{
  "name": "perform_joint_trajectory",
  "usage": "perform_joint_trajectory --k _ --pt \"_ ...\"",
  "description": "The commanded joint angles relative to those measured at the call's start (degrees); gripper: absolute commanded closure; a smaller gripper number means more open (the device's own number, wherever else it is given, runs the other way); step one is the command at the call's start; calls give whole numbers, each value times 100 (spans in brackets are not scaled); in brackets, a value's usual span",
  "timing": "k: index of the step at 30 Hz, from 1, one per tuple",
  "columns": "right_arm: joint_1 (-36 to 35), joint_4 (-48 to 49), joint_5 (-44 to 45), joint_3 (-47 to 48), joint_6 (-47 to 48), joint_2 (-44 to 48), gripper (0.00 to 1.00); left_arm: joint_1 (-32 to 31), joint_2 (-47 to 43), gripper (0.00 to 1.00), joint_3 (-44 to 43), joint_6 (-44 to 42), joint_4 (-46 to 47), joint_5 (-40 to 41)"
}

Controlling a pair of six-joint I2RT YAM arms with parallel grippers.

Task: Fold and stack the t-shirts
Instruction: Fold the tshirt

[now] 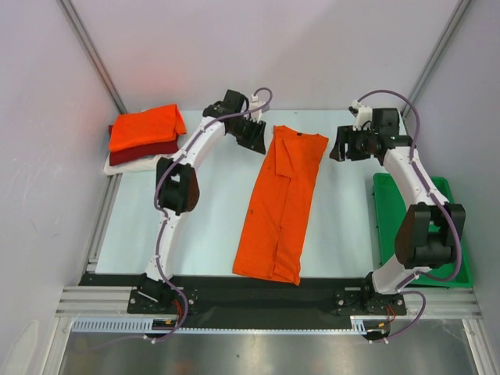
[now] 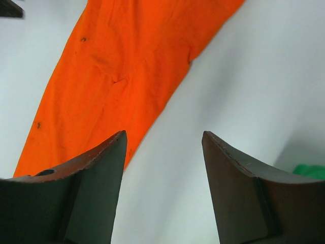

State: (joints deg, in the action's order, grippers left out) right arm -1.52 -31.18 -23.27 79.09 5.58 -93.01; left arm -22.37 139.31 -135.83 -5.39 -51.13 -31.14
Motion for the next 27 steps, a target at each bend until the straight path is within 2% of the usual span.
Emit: perform_joint_trajectory --k 1,8,15,21,27 --pt "108 253 -196 -235 -137 441 34 66 376 57 -339 205 165 -657" --pt "442 297 -275 -596 -163 591 34 66 896 51 -523 222 165 -683" --pt "582 332 -301 -561 -189 503 34 57 1186 48 -593 275 209 -657" --pt "688 349 -284 -588 -189 389 34 5 1485 59 -813 266 288 -780" --pt "758 384 -266 -588 -145 266 34 -74 1661 65 -813 205 279 -1052"
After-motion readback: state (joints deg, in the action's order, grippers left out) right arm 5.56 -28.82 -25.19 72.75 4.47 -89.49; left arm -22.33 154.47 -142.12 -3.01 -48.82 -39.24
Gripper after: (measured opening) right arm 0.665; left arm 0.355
